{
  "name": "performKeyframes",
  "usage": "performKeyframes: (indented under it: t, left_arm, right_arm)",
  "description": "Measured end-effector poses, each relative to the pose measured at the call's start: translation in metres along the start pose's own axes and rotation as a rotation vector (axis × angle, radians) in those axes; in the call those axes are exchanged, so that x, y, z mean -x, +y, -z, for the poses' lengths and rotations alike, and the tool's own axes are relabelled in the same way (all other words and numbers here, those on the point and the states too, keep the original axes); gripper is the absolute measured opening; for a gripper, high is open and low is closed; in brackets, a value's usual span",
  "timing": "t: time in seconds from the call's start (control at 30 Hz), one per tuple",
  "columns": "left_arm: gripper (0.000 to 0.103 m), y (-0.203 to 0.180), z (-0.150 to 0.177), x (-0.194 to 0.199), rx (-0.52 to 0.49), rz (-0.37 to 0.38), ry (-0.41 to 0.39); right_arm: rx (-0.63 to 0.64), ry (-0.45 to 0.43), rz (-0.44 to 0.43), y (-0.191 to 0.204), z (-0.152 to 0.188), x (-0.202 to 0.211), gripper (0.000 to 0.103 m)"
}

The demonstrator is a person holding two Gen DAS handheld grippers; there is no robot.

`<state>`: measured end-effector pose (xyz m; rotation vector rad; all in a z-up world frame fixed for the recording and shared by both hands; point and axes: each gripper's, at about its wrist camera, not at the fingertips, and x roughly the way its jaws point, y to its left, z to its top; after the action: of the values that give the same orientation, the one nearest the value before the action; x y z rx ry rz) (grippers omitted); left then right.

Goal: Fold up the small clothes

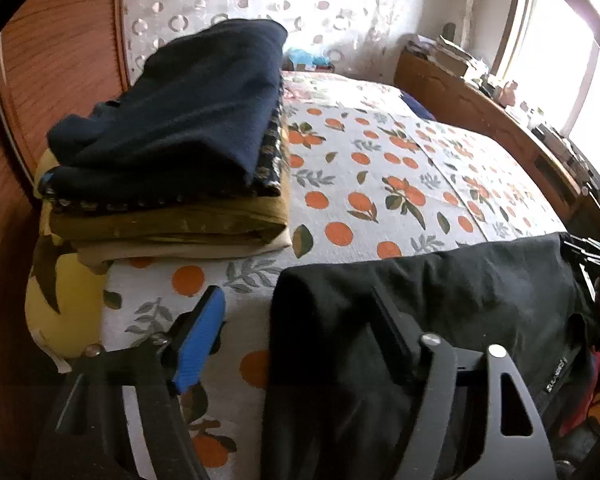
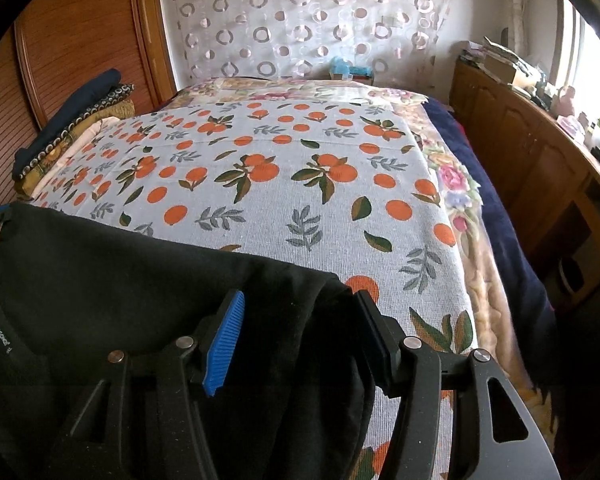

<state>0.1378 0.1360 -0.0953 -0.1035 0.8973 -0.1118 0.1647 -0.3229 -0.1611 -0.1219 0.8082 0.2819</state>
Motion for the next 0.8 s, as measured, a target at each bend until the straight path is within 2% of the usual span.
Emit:
performKeyframes:
  t: [0.07,0.2,0.27,0.33,0.37,0.43,0.53,0.67,0.73,0.8]
  left_arm:
    - [0.065,-0.001,0.0,-0.005,-0.006,0.008,0.022]
    - [0.059,-0.009,0.002,-0.008,-0.054,-0.007,0.036]
    - [0.05,-0.013,0.003,-0.008,-0.07,-0.001,0.04]
    - [0.042,-0.017,0.004,-0.008,-0.086,0.004,0.039]
    - [0.033,-0.018,0.003,-0.008,-0.091,0.007,0.039]
    - [0.019,-0.022,0.005,-0.006,-0.102,0.03,0.038]
    - [0.006,-0.032,0.007,0.007,-0.129,0.0,-0.012]
    - [0.006,-0.042,0.009,0.055,-0.103,0.053,-0.147]
    - [0.006,-0.048,0.011,0.089,-0.074,0.104,-0.206]
    - [0.006,-0.06,0.013,0.128,-0.096,0.119,-0.287]
  right_arm:
    - [0.0,0.0,-0.003,0.0,0.0,-0.001,0.058]
    - [0.026,0.0,-0.022,0.006,0.001,-0.002,0.058]
    - [0.051,-0.002,-0.037,0.01,0.002,-0.002,0.051]
    - [0.063,-0.006,-0.06,0.012,0.004,0.0,0.038]
    - [0.068,-0.007,-0.073,0.012,0.005,0.001,0.033]
    - [0.071,-0.009,-0.093,0.011,0.007,0.002,0.017]
    - [0.086,-0.032,-0.073,0.013,0.011,0.009,0.012]
    - [0.058,-0.145,-0.09,0.016,0.016,0.045,0.01]
    - [0.039,-0.221,-0.12,0.018,0.017,0.074,0.01]
    - [0.041,-0.296,-0.134,0.023,0.017,0.107,0.01]
